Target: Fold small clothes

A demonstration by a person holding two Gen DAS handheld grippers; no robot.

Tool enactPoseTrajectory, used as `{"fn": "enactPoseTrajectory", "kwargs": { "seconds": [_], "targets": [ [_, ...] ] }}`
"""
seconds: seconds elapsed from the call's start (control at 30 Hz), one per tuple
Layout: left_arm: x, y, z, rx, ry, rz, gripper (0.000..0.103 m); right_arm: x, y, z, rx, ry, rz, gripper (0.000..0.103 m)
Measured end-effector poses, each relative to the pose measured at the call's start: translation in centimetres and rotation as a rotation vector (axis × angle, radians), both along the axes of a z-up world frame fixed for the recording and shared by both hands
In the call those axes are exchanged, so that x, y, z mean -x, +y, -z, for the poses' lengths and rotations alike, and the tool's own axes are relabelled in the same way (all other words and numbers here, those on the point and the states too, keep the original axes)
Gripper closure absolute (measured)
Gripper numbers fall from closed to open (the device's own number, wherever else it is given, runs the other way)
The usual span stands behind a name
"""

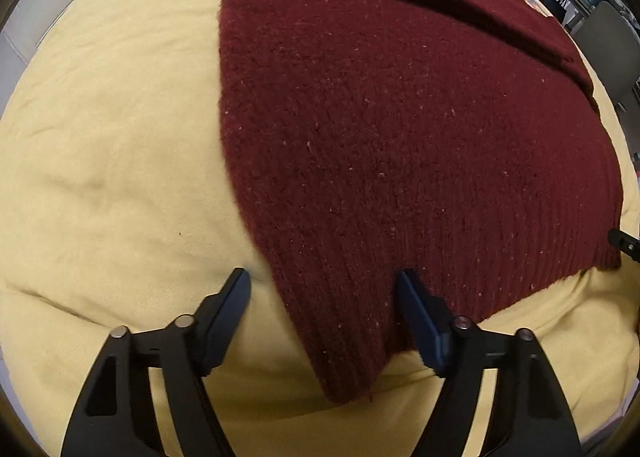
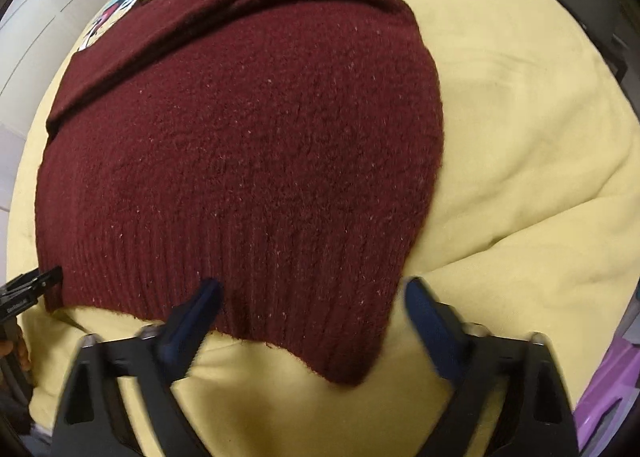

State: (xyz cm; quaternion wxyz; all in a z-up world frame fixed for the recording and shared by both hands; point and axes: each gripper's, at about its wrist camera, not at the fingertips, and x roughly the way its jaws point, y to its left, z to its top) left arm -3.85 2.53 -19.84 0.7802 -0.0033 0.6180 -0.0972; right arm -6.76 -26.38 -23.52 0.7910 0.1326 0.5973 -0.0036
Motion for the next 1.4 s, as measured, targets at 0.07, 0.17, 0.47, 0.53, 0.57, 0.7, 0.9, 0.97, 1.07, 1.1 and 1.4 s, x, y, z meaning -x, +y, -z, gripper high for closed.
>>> {"fn": "enactPoseTrajectory", "kwargs": {
  "seconds": [0.07, 0.17, 0.47, 0.53, 0.57, 0.7, 0.9, 0.97, 1.07, 1.1, 1.4],
  "targets": [
    [0.0, 0.1, -0.4, 0.031, 0.000, 0.004, 0.070, -0.2, -0.4, 0.7, -0.028, 0.034, 0.002, 0.073],
    [0.0, 0.0, -0.8, 0.069, 0.013, 0.007, 0.093, -0.1, -0.7, 0.3, -0.057, 0.028, -0.013, 0.089],
    [0.0, 0.3, -6.0, 0.127, -0.059, 0.035, 0.094, -0.6, -1.6, -5.2, -0.108, -0.096, -0.045, 0.092],
    [-0.6, 0.6, -7.6, 0.146, -0.082, 0.033, 0.094, -1.2, -1.9, -7.2, -0.116, -0.145, -0.044, 0.092],
    [-1.0, 0.7, -8.8, 0.159, -0.101, 0.029, 0.094, -1.6, -2.1, -7.9, -0.117, -0.166, -0.043, 0.092],
    [-2.9, 1.6, -11.8, 0.212, -0.152, 0.005, 0.094, -3.2, -2.8, -11.9, -0.117, -0.268, -0.028, 0.092],
    [-6.4, 2.8, -14.8, 0.252, -0.225, -0.041, 0.094, -7.0, -2.9, -16.5, -0.126, -0.379, 0.000, 0.092],
    [-8.4, 3.0, -15.7, 0.244, -0.255, -0.052, 0.094, -8.3, -2.5, -17.9, -0.104, -0.411, 0.000, 0.092],
    [-11.7, 2.6, -16.9, 0.232, -0.294, -0.065, 0.094, -10.4, -2.6, -19.5, -0.058, -0.452, 0.010, 0.092],
    [-12.7, 2.8, -17.5, 0.236, -0.308, -0.072, 0.094, -11.2, -2.6, -19.7, -0.050, -0.461, 0.015, 0.092],
    [-19.8, 2.9, -18.6, 0.194, -0.347, -0.088, 0.094, -19.6, -2.9, -20.3, 0.026, -0.451, 0.030, 0.093]
  ]
}}
